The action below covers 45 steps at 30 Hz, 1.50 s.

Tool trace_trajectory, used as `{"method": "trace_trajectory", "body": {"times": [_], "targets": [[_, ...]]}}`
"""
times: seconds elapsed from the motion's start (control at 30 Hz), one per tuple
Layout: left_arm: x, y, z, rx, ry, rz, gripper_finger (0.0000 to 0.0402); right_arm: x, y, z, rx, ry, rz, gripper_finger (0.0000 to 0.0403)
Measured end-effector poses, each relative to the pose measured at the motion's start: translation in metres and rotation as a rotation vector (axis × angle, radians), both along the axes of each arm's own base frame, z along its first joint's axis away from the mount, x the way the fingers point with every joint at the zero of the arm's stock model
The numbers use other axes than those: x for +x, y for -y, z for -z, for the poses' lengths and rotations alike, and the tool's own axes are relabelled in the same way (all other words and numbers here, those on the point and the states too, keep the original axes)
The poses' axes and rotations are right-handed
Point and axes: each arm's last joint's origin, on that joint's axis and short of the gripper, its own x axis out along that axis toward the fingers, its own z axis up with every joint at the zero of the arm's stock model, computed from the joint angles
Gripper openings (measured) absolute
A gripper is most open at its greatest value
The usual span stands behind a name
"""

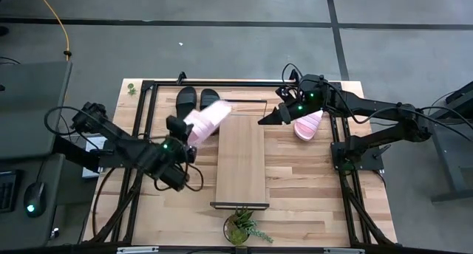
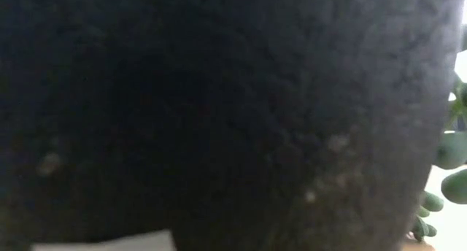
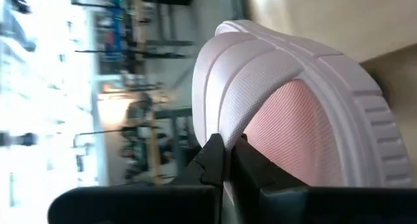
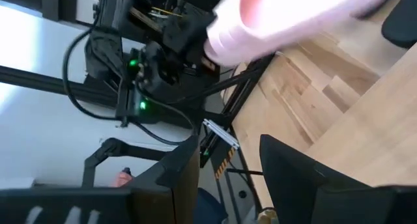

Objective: Pick and place slides into the shelf
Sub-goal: Put the bottom pink slides on the shelf

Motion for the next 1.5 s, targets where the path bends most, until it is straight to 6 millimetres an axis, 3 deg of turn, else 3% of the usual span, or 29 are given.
{"method": "trace_trajectory", "body": {"times": [0.33, 0.63, 0.87, 1.5], "targets": [[-0.004, -0.017, -0.062, 0.122, 0.147, -0.027, 0.0000, 0.002, 0.006, -0.011, 0.047, 0.101, 0.032, 0.0159], [-0.003, -0.009, -0.099, 0.150, 0.228, 0.019, 0.0000, 0.001, 0.014, -0.020, 0.127, 0.168, 0.112, 0.0257], [0.010, 0.016, -0.105, 0.137, 0.225, 0.136, 0.0000, 0.007, 0.017, -0.017, 0.196, 0.157, 0.181, 0.0282], [0.025, 0.025, -0.098, 0.100, 0.185, 0.191, 0.0000, 0.014, 0.021, -0.016, 0.215, 0.184, 0.177, 0.0282]]}}
